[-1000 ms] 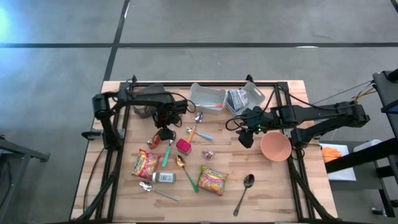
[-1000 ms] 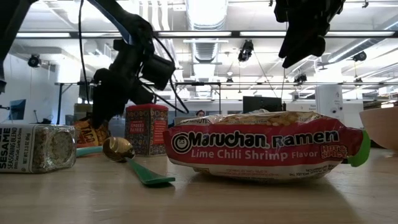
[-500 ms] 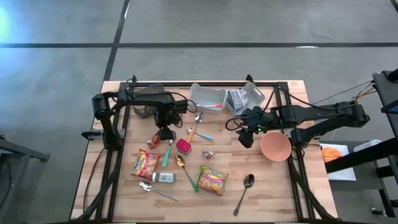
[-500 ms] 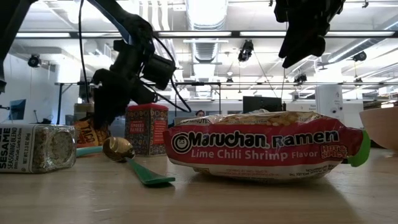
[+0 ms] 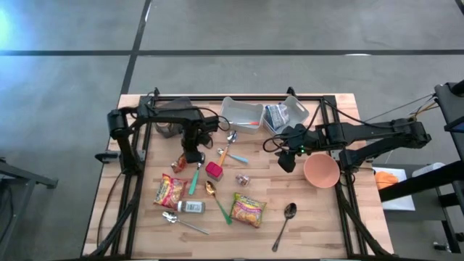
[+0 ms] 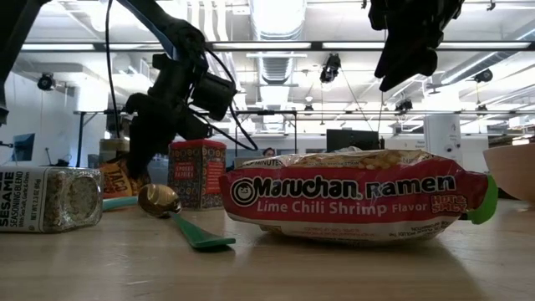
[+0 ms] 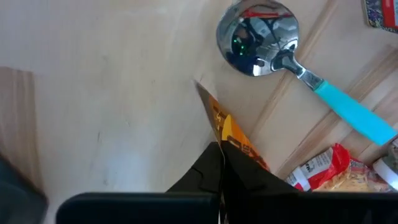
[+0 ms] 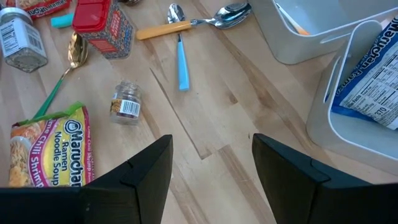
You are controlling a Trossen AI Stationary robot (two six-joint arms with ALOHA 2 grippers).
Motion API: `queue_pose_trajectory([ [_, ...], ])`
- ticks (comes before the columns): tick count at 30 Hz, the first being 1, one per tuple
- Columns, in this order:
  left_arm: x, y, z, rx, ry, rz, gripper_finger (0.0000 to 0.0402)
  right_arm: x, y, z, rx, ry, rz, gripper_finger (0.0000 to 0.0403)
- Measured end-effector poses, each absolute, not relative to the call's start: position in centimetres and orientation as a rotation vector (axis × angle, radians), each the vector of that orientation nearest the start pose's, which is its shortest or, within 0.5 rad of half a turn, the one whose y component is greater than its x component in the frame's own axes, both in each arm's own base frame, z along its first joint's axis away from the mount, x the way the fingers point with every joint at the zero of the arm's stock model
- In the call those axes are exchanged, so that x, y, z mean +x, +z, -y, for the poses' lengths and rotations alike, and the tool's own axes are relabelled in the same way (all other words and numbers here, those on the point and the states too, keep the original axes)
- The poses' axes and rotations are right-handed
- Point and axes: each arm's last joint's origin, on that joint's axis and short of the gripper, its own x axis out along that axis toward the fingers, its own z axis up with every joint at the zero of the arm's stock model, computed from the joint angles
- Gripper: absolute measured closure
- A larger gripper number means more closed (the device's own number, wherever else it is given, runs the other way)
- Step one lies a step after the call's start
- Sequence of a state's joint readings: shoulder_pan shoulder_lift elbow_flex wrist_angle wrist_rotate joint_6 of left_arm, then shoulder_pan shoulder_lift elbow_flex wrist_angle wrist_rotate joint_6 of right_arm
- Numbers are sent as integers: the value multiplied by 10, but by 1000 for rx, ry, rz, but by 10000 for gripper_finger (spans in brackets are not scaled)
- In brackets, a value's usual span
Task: Pick & Place Food Item
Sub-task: Put the orange seasoning bag into the black bin
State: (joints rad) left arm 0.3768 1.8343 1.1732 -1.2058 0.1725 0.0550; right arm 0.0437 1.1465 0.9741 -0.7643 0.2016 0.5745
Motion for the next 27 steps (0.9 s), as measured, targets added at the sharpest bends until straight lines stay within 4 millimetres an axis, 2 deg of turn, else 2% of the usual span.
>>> queue_pose_trajectory([
  [6,269,167,-101,-487,107,-1821,400,220,284,-4,415,-406,-858,183],
  [11,267,189,-101,-472,119,-1745,400,221,285,-4,418,-401,-840,183],
  [18,261,240,-98,-459,158,-1550,401,235,297,-4,384,-327,-670,183],
  [27,251,329,-93,-452,177,-1150,401,252,320,-3,358,-245,-370,183],
])
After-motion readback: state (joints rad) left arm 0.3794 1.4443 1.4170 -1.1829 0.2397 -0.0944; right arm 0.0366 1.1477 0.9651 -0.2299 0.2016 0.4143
